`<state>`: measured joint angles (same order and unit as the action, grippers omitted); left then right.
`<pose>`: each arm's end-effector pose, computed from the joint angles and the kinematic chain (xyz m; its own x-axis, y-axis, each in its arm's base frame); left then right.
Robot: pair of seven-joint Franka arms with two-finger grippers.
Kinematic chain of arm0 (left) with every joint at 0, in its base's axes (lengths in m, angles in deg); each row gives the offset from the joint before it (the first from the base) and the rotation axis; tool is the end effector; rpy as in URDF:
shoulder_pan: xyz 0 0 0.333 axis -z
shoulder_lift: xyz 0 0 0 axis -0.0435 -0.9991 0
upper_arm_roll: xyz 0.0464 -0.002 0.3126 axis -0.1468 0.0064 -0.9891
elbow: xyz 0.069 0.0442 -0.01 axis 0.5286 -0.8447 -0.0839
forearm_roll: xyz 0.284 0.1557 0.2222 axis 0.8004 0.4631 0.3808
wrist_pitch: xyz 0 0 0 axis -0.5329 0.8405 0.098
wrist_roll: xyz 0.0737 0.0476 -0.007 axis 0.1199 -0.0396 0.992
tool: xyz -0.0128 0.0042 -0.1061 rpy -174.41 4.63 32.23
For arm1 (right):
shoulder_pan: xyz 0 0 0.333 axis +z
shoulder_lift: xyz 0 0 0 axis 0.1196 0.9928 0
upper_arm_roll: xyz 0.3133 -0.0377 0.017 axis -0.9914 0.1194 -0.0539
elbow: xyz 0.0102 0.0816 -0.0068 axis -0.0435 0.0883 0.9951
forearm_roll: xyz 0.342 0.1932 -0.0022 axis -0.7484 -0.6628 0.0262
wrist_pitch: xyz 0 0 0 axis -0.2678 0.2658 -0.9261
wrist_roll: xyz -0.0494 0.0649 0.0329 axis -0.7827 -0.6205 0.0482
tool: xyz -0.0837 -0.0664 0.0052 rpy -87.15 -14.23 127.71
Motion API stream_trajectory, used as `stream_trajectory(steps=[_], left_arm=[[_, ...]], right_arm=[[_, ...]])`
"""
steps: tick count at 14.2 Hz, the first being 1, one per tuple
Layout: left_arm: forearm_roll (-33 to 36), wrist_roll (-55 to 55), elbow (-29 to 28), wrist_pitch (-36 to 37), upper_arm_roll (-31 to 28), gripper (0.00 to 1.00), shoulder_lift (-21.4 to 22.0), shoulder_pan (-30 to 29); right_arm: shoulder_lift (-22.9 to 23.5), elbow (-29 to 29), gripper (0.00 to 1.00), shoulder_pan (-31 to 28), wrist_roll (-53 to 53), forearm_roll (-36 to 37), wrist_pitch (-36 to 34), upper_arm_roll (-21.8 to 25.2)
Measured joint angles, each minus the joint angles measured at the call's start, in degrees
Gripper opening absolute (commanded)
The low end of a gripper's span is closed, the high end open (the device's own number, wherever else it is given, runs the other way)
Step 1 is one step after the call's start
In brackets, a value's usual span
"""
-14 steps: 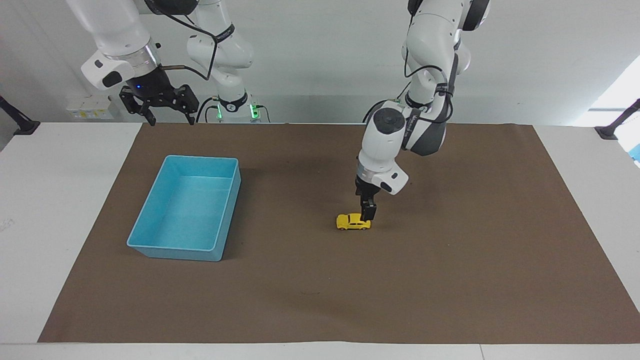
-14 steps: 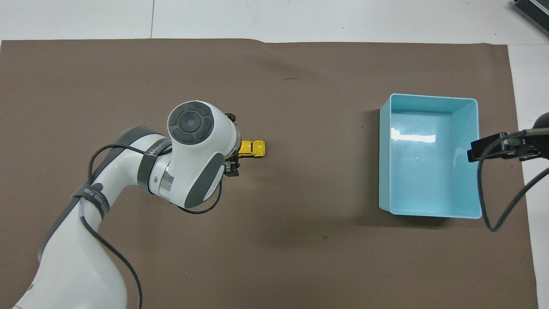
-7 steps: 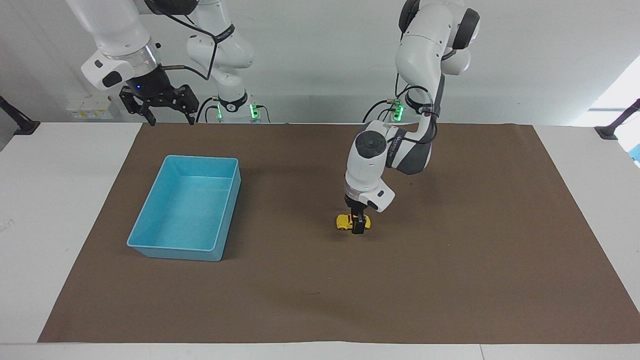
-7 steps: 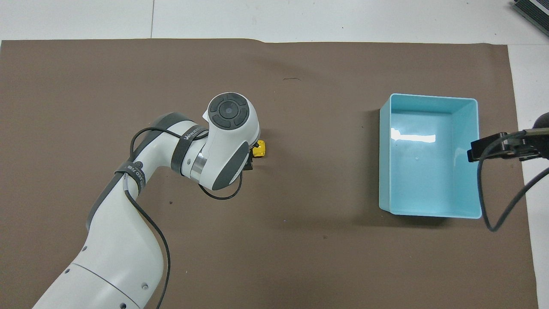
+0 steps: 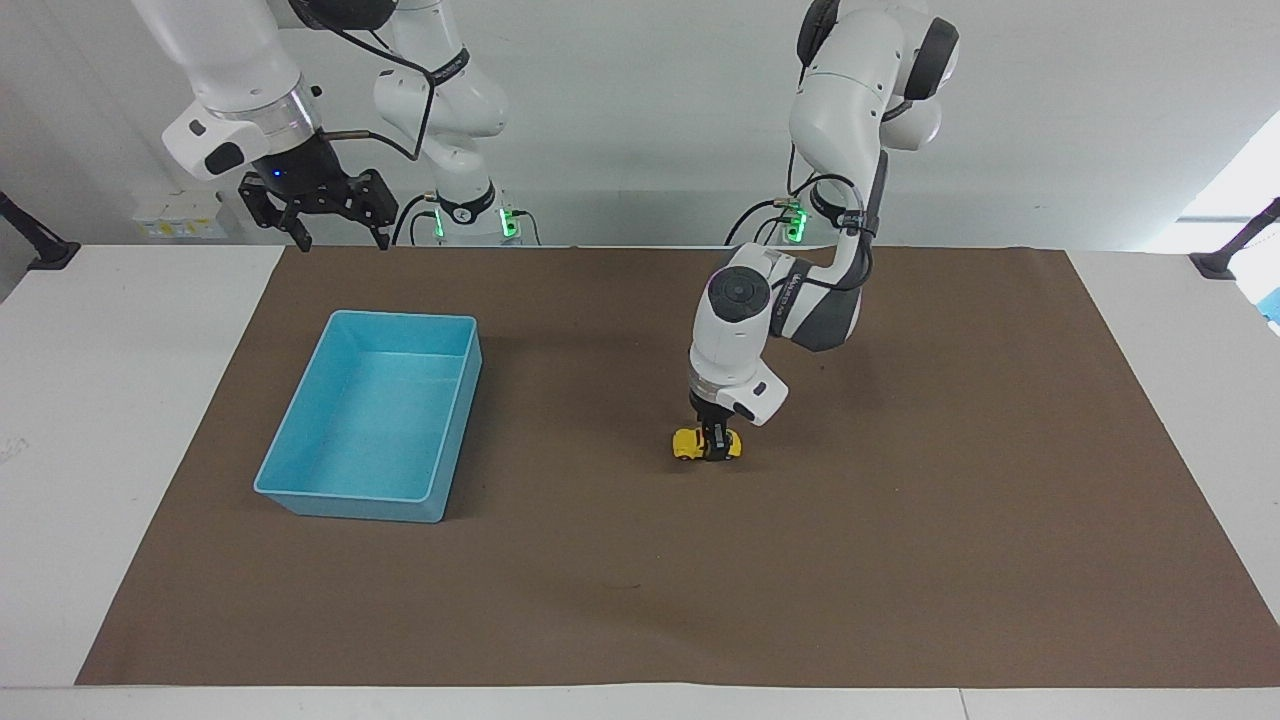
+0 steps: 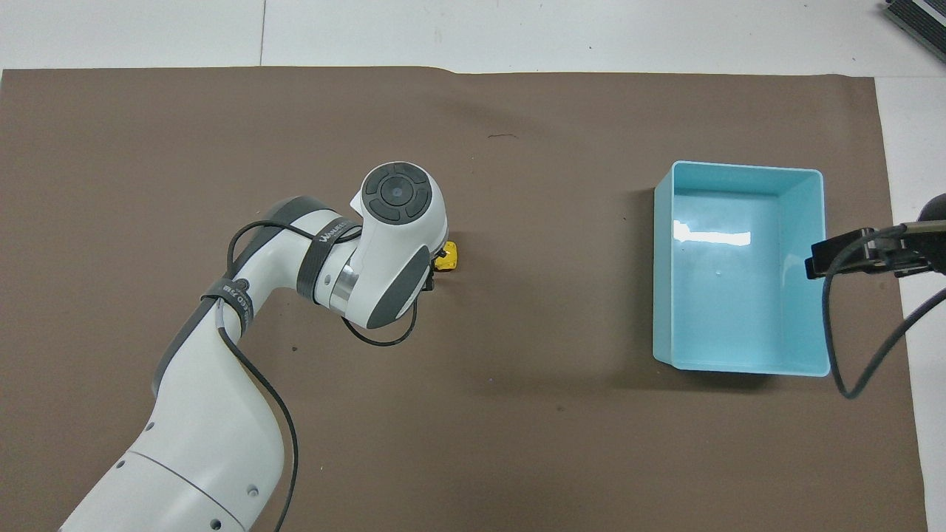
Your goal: Wind up and store yellow beetle car
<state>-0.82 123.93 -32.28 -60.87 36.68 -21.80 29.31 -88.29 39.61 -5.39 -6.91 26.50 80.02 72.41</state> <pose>0.5731 -0.3780 0.3180 0.0018 0.9998 -0.0195 1.0000 -0.0017 0.0015 0.5353 0.0095 0.6422 0.9981 -0.0026 -0.0609 -0.0034 -0.9999 -0.0123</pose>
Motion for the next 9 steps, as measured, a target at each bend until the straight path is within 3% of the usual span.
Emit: stream_trajectory(steps=[1, 9], left_arm=[[0.0, -0.1, 0.0, 0.0, 0.0, 0.01, 0.1, 0.0], [0.1, -1.5, -0.2, 0.3, -0.4, 0.05, 0.2, -0.2]], right_arm=[[0.0, 0.0, 1.00, 0.0, 0.0, 0.0, 0.0, 0.0], [0.0, 0.0, 1.00, 0.0, 0.0, 0.0, 0.0, 0.0]])
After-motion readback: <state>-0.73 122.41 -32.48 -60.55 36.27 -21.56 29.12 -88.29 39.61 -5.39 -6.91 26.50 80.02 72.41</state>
